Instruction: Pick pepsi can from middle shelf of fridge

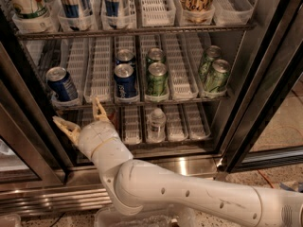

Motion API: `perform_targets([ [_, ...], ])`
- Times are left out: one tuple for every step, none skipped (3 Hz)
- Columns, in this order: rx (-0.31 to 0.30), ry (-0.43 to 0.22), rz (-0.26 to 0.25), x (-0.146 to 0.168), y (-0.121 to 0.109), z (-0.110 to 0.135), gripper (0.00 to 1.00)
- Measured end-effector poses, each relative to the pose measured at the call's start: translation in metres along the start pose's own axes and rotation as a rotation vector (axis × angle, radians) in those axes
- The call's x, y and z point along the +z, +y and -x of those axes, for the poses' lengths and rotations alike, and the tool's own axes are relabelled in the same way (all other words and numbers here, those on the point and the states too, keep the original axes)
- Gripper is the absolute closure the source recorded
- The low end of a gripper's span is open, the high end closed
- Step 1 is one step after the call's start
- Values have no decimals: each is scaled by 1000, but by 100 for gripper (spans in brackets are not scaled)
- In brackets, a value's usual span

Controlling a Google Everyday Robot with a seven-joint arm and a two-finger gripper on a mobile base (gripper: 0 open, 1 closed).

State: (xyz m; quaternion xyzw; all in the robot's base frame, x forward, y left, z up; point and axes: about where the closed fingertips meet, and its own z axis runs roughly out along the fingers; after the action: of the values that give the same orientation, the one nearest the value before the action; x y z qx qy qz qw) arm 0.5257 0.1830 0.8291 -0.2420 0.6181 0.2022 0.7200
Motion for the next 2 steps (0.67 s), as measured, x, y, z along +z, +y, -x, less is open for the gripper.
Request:
perform_targets([
  [1, 0, 0, 0, 0, 0, 29],
  [2, 1, 15, 4, -2, 3, 28],
])
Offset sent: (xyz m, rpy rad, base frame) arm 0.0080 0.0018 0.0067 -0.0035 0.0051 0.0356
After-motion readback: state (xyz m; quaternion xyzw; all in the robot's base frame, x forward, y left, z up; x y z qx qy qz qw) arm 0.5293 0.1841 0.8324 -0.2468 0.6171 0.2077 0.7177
